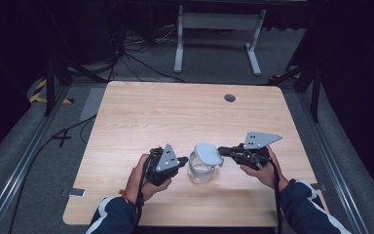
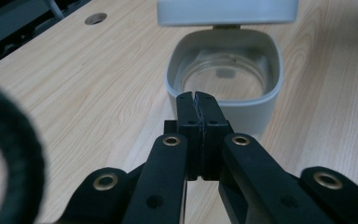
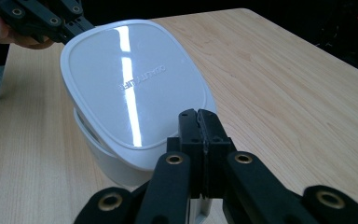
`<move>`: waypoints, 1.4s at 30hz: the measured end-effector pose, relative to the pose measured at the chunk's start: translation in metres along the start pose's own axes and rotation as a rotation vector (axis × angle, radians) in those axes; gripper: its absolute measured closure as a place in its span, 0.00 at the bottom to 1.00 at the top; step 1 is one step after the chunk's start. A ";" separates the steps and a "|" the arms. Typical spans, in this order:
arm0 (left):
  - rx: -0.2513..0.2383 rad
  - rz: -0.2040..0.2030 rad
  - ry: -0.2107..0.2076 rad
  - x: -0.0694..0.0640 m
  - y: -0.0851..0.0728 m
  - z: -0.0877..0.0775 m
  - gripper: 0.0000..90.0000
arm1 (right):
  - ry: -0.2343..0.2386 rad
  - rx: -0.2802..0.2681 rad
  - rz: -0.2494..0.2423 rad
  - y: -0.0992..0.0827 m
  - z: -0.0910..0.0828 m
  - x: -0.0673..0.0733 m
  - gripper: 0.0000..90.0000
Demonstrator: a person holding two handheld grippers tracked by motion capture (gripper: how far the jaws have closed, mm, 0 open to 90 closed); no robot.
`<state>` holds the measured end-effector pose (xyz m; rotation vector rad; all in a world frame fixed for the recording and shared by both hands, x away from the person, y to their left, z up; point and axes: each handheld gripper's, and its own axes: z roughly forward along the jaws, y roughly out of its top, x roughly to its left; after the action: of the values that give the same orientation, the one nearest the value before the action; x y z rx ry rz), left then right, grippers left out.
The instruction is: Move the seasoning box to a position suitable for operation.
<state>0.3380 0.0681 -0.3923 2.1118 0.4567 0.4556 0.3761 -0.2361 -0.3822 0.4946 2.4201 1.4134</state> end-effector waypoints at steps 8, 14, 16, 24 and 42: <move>-0.033 0.008 0.003 0.000 0.013 0.003 1.00 | 0.002 -0.004 -0.004 0.001 0.000 0.000 1.00; -0.055 -0.006 -0.008 0.003 0.019 0.004 1.00 | 0.004 0.001 -0.001 0.000 -0.001 0.001 1.00; -0.050 0.000 -0.005 0.004 0.019 0.005 1.00 | 0.004 0.003 -0.001 0.000 -0.001 0.001 1.00; -0.055 -0.007 -0.017 0.005 0.025 0.008 0.99 | 0.006 0.005 -0.002 0.000 -0.001 0.001 1.00; -0.073 0.029 -0.030 0.006 0.048 0.016 0.96 | 0.005 0.015 -0.008 -0.003 -0.002 0.002 1.00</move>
<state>0.3584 0.0344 -0.3596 2.0545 0.3864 0.4499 0.3727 -0.2383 -0.3835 0.4849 2.4354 1.3956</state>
